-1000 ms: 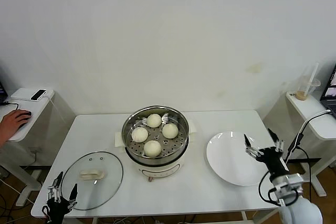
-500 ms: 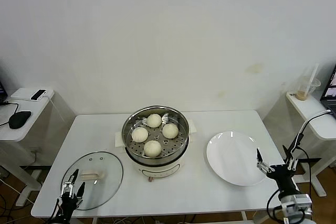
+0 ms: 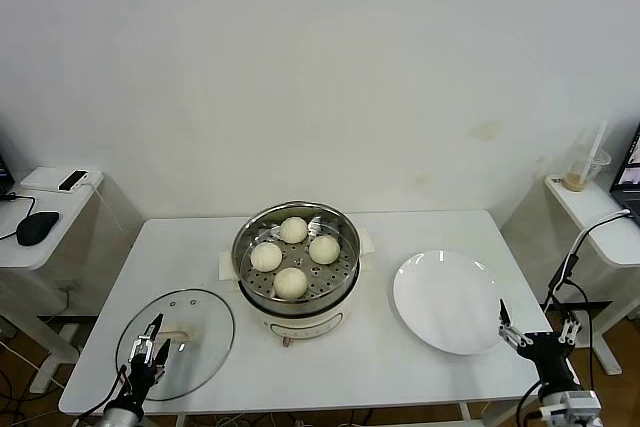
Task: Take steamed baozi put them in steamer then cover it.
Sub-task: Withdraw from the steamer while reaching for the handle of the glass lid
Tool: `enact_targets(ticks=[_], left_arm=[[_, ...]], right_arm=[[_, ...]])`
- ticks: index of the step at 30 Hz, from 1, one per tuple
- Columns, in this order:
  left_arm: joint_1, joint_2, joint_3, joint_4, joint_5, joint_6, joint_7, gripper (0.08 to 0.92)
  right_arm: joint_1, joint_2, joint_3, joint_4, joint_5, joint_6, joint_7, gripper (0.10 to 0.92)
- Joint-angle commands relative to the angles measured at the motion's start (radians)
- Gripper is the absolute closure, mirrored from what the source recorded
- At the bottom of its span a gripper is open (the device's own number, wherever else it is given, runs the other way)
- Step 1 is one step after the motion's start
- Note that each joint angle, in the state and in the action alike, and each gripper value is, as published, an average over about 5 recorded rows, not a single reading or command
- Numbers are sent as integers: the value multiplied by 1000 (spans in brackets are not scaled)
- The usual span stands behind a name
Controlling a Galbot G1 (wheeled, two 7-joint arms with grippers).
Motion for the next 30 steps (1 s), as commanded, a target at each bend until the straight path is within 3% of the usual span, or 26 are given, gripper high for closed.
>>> enact_targets(ticks=[1, 20, 30], left_arm=[[-71, 20, 19, 50, 14, 3, 7, 177], [-170, 29, 37, 151, -15, -2, 12, 183], [-156, 19, 37, 139, -16, -4, 14, 442]], right_arm=[[-24, 20, 17, 5, -23, 1, 7, 203], [-45, 44, 10, 21, -59, 16, 9, 203], [-46, 43, 6, 30, -56, 15, 5, 203]])
